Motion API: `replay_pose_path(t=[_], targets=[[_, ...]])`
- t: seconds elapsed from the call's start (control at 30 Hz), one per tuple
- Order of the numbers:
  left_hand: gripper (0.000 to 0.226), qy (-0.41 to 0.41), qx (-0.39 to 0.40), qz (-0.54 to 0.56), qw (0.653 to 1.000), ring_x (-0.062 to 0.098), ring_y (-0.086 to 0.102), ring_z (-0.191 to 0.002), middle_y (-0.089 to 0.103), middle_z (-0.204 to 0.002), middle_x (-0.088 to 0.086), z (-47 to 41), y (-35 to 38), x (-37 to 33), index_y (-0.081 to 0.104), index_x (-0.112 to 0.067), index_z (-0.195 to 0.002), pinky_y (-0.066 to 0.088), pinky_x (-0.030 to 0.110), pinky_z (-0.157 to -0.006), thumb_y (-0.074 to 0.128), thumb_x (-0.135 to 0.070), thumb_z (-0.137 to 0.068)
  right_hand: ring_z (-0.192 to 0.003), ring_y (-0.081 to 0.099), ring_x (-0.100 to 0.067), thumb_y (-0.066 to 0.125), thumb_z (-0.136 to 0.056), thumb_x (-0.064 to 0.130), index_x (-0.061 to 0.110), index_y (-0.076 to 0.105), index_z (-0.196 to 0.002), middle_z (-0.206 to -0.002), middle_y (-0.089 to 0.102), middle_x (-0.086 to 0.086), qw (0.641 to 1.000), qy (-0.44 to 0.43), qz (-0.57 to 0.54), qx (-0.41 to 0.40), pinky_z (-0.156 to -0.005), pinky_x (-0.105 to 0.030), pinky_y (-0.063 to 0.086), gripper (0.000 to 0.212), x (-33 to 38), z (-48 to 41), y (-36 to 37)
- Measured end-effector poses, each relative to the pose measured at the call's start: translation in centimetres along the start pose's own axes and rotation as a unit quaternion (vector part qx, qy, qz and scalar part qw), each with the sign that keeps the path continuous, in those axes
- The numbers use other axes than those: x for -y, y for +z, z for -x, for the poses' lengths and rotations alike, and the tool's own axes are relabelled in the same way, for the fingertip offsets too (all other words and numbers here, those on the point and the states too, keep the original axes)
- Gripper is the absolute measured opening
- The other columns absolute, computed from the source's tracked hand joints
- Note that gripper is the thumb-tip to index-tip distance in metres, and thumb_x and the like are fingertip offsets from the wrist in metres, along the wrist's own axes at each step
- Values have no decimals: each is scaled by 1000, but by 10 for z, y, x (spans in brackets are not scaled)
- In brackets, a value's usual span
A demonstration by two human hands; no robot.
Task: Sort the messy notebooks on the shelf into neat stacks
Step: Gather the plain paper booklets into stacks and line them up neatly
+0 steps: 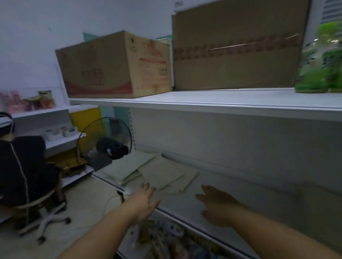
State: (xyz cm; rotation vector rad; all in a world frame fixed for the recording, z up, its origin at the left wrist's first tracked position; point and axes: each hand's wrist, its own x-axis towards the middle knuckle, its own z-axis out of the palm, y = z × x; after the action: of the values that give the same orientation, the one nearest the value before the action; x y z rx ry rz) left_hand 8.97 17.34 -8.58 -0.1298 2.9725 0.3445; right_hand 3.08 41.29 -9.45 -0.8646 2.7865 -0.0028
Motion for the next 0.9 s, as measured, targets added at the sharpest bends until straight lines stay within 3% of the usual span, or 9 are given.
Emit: replay_pose_path(t=[0.17, 0.3, 0.4, 0.53, 0.63, 0.8, 0.9], targets=[[59, -25, -13, 2, 1000, 19, 9, -147, 11, -159, 3, -37, -28, 52, 20, -20, -150, 14, 31, -117, 30, -48, -99, -146, 9, -21, 38, -99, 35, 22, 16, -150, -160, 2, -6, 998, -7, -37, -51, -116, -30, 16, 57, 15, -91, -6], [53, -65, -5, 63, 996, 20, 40, -133, 39, -148, 1, -69, -47, 103, 37, -20, -143, 34, 30, -109, 35, -48, -98, -143, 18, -21, 39, -98, 34, 21, 25, -147, -158, 14, -4, 996, -19, -43, -79, -115, -32, 23, 53, 38, -153, -17], [45, -89, -25, 103, 990, 18, 49, -124, 49, -140, 0, -87, -46, 135, 46, -21, -136, 40, 26, -102, 43, -41, -96, -143, 18, -21, 38, -97, 37, 21, 26, -147, -157, 15, -4, 995, -3, -46, -92, -115, -34, 23, 54, 53, -188, -18], [38, -81, -70, 96, 990, 17, 49, -125, 50, -140, 0, -116, -47, 163, 52, -21, -132, 38, 21, -98, 46, -29, -95, -145, 12, -28, 31, -96, 50, 19, 17, -148, -158, 9, -13, 985, 129, -26, -114, -115, -40, 21, 62, 61, -216, -3], [41, -76, -72, 80, 991, 18, 41, -132, 43, -145, 1, -145, -55, 188, 48, -20, -136, 32, 21, -103, 46, -31, -96, -140, 21, -30, 27, -92, 61, 19, 17, -148, -154, 19, -13, 960, 244, -88, -106, -112, -41, 26, 71, 61, -227, 7], [66, -102, 7, 66, 993, 22, 43, -129, 40, -144, 6, -186, -56, 224, 36, -18, -141, 38, 26, -100, 59, -47, -86, -128, 38, -25, 34, -87, 68, 20, 32, -139, -140, 40, -5, 935, 313, -84, -141, -103, -37, 37, 71, 64, -233, 7], [86, -80, 11, 38, 996, 21, 46, -127, 42, -142, 4, -200, -62, 237, 32, -19, -142, 41, 27, -98, 67, -59, -74, -125, 40, -29, 48, -76, 75, 16, 35, -137, -135, 43, -10, 901, 383, -137, -147, -101, -38, 39, 86, 68, -231, 1]])
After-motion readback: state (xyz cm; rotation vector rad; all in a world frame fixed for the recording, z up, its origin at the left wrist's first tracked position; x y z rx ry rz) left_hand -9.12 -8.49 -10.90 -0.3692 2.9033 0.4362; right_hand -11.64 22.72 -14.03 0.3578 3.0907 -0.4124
